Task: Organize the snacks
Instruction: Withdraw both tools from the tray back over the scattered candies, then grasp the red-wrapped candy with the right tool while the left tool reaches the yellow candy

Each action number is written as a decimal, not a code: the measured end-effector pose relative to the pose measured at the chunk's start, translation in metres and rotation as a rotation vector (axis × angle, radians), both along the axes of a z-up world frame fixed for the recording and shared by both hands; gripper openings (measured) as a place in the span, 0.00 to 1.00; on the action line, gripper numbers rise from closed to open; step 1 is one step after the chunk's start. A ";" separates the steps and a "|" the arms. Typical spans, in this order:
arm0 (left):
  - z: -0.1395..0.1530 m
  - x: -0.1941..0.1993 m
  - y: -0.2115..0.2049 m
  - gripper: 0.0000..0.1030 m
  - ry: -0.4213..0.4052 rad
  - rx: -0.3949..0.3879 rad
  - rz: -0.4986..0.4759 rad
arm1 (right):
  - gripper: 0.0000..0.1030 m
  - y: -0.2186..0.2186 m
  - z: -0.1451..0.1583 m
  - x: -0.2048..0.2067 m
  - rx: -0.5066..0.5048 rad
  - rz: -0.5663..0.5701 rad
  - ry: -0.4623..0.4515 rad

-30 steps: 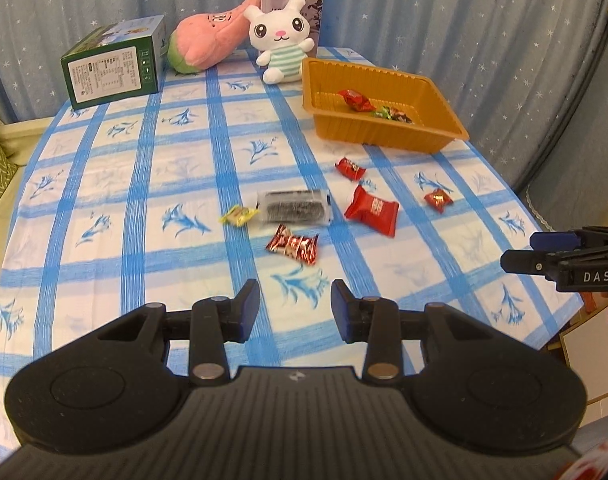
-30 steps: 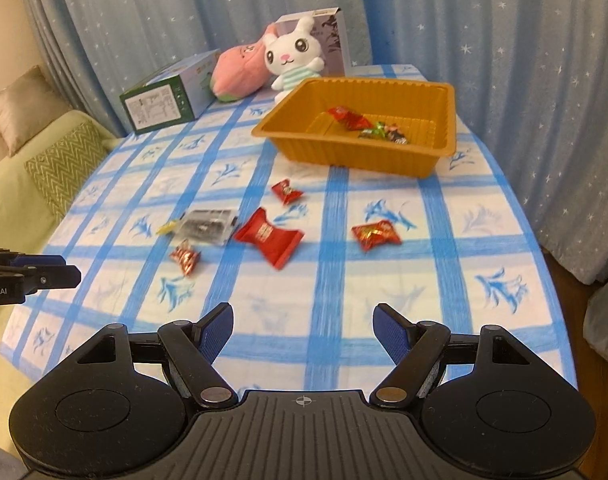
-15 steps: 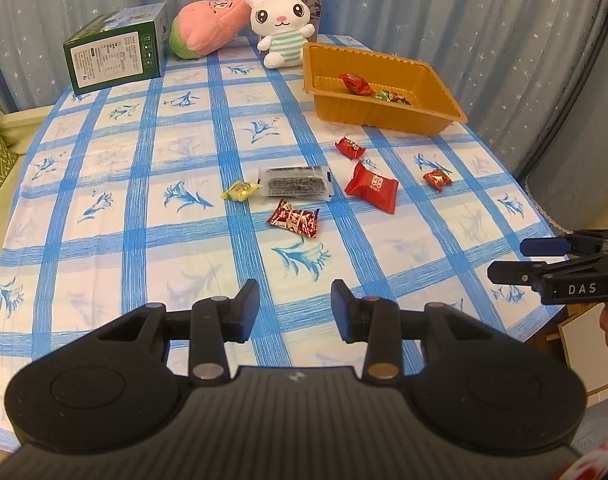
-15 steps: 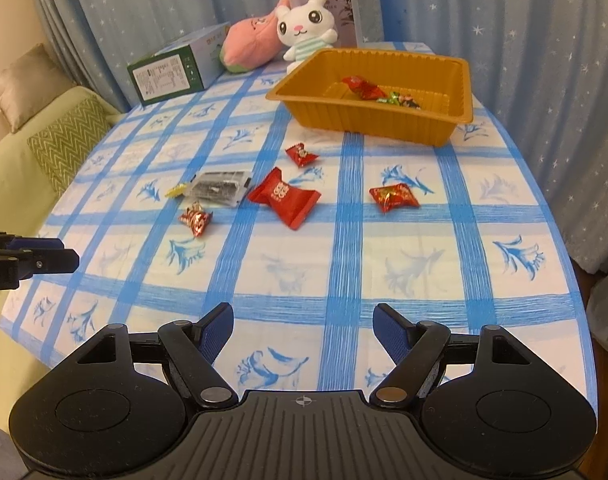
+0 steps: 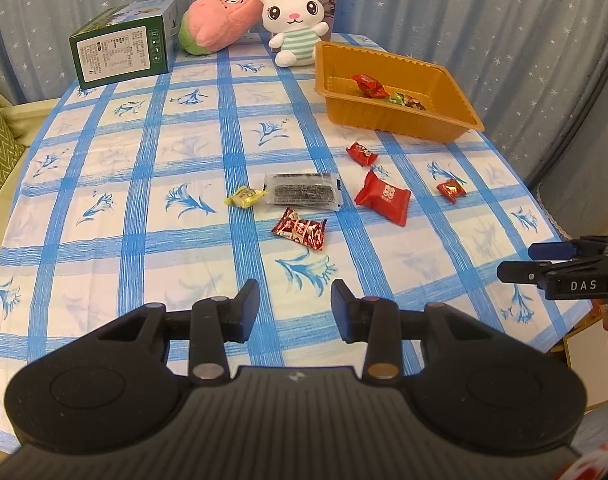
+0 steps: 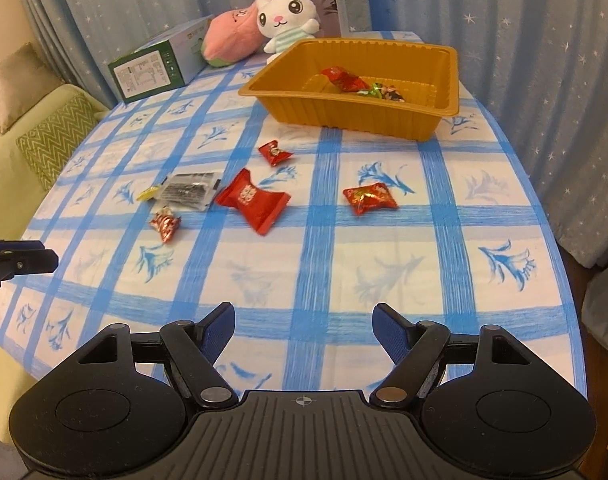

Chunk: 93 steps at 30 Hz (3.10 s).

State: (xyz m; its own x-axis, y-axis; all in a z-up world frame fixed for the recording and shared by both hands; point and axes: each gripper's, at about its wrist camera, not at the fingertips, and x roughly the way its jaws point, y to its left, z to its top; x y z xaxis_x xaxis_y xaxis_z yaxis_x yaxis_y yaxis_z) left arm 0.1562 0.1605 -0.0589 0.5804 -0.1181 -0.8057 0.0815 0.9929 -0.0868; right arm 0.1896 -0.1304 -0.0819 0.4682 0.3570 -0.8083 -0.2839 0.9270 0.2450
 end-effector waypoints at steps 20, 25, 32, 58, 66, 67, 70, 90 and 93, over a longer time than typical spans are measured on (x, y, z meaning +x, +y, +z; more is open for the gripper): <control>-0.011 0.034 0.013 0.34 0.023 0.024 0.172 | 0.52 -0.024 -0.032 0.093 0.109 -0.054 0.066; -0.013 0.041 0.022 0.34 0.033 0.034 0.217 | 0.52 -0.027 -0.049 0.118 0.134 -0.073 0.116; -0.017 0.048 0.025 0.34 0.049 0.037 0.248 | 0.52 -0.028 -0.058 0.145 0.145 -0.102 0.128; -0.032 0.081 0.024 0.34 0.061 0.020 0.271 | 0.21 0.004 -0.058 0.140 -0.147 0.077 -0.060; -0.042 0.113 0.023 0.34 0.056 0.009 0.303 | 0.21 -0.009 -0.049 0.146 -0.127 0.039 -0.074; -0.044 0.118 0.024 0.34 0.055 0.013 0.310 | 0.21 -0.010 -0.049 0.147 -0.125 0.035 -0.073; -0.050 0.134 0.024 0.34 0.058 0.009 0.324 | 0.21 -0.015 -0.049 0.147 -0.123 0.025 -0.069; -0.091 0.151 0.021 0.27 0.110 0.081 0.255 | 0.21 -0.029 -0.056 0.150 -0.092 -0.004 -0.034; -0.091 0.148 0.019 0.23 0.103 0.095 0.231 | 0.21 -0.027 -0.056 0.151 -0.091 0.001 -0.034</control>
